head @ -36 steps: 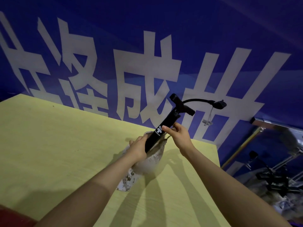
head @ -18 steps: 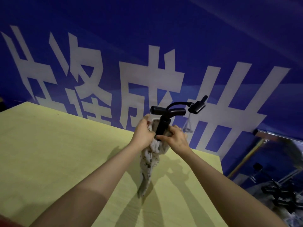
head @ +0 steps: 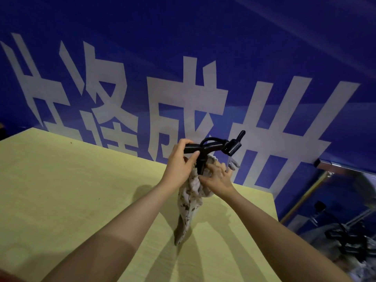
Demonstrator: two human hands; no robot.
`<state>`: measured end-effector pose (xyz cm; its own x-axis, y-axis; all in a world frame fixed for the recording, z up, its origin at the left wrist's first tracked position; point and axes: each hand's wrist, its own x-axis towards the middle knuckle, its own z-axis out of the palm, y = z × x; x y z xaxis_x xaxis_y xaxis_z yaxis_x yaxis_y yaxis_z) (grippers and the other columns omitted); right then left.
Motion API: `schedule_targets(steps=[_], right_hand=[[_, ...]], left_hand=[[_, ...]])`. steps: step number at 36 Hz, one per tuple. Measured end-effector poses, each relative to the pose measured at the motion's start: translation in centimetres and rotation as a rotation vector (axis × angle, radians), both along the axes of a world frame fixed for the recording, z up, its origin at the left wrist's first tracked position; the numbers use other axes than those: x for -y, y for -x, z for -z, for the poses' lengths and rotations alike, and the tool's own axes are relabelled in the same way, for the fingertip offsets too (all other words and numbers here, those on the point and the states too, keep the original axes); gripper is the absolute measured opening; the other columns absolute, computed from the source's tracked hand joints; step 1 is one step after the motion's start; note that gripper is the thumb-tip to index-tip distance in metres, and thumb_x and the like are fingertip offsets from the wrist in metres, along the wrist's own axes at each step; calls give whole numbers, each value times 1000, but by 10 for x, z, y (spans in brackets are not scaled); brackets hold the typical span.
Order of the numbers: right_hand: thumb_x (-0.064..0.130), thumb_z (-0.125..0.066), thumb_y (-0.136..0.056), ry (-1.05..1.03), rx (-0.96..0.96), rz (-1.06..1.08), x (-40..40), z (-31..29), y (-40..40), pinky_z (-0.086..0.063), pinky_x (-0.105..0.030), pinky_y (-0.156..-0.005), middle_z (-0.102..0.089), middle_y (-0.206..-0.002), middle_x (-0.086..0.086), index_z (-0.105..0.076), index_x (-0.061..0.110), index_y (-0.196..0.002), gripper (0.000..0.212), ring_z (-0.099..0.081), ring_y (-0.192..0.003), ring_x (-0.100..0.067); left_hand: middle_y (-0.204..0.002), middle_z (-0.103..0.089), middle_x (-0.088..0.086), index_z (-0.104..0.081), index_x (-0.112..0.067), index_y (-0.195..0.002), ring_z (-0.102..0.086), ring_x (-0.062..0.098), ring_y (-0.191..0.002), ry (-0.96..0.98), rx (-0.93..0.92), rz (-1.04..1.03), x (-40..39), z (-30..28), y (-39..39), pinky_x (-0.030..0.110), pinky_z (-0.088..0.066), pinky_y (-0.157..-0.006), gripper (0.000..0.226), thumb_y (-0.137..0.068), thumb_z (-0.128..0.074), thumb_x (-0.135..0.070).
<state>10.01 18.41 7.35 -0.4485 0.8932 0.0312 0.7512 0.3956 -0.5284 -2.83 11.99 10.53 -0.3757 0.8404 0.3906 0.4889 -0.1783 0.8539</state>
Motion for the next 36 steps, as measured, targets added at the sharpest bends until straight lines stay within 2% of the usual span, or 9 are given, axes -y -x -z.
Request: schedule_targets(steps=[3, 5, 7, 11, 15, 20, 24, 29, 36], right_hand=[[37, -55, -86, 79, -125, -21, -4, 3, -6, -25, -43, -113, -46, -139, -7, -51, 23, -133, 49, -36, -134, -28], [13, -54, -84, 42, -310, 4, -4, 3, -12, -44, -45, -99, -60, -111, -6, -61, 26, -115, 34, -56, -108, -26], [1, -49, -86, -41, -385, 89, -2, -6, -19, -52, -39, -84, -58, -99, 1, -62, 17, -111, 32, -59, -93, -19], [3, -50, -90, -109, -467, 211, -12, -22, -27, -55, -45, -72, -65, -91, -5, -59, 16, -113, 28, -63, -83, -25], [3, -44, -94, -160, -621, 269, -15, -47, -30, -40, -30, -56, -58, -74, -1, -60, 8, -91, 17, -50, -63, -14], [11, -51, -96, -20, -910, 311, -17, -72, -34, -49, -34, -58, -55, -76, -7, -56, 9, -93, 6, -51, -62, -17], [13, -53, -95, -75, -919, 257, -11, -82, -35, -42, -27, -57, -52, -68, -4, -55, 11, -94, 2, -46, -57, -13], [12, -54, -94, -178, -951, 222, -3, -86, -31, -36, -15, -47, -43, -60, 0, -58, 10, -97, 5, -39, -51, -9], [12, -57, -93, -300, -960, 137, 15, -100, -24, -40, -26, -50, -43, -57, 1, -55, 13, -96, 3, -41, -52, -12]], left_hand=[[-108, -58, -2, -46, -25, -106, -61, 15, -89, -21, -27, -46, -3, -3, -2, 27, -51, -71, 16, -94, -55, -26], [-103, -59, -2, -45, -25, -100, -60, 14, -81, -26, -23, -76, -4, -5, -4, 21, -46, -63, 13, -94, -56, -24], [-101, -59, -3, -45, -23, -99, -59, 13, -78, -27, -25, -111, -4, -6, -6, 20, -45, -61, 12, -94, -55, -23], [-99, -59, -2, -46, -20, -101, -59, 21, -82, -7, -70, -159, -4, -7, -9, 35, -50, -64, 13, -94, -54, -26], [-99, -59, -1, -48, -15, -99, -56, 20, -92, -10, -102, -173, -2, -11, -10, 39, -50, -71, 14, -93, -56, -24], [-96, -59, 2, -43, -14, -94, -56, 21, -84, 23, -153, -227, 2, -16, -9, 36, -49, -63, 18, -92, -57, -25], [-93, -56, 2, -42, -11, -94, -54, 23, -81, 57, -323, -278, 3, -21, -8, 31, -38, -59, 21, -92, -56, -26], [-96, -57, 5, -42, -9, -98, -56, 24, -87, 42, -509, -309, 4, -24, -9, 30, -36, -60, 21, -92, -55, -26], [-108, -59, 3, -47, -14, -116, -59, 23, -99, 70, -628, -341, 1, -27, -9, 32, -40, -67, 26, -94, -51, -27]])
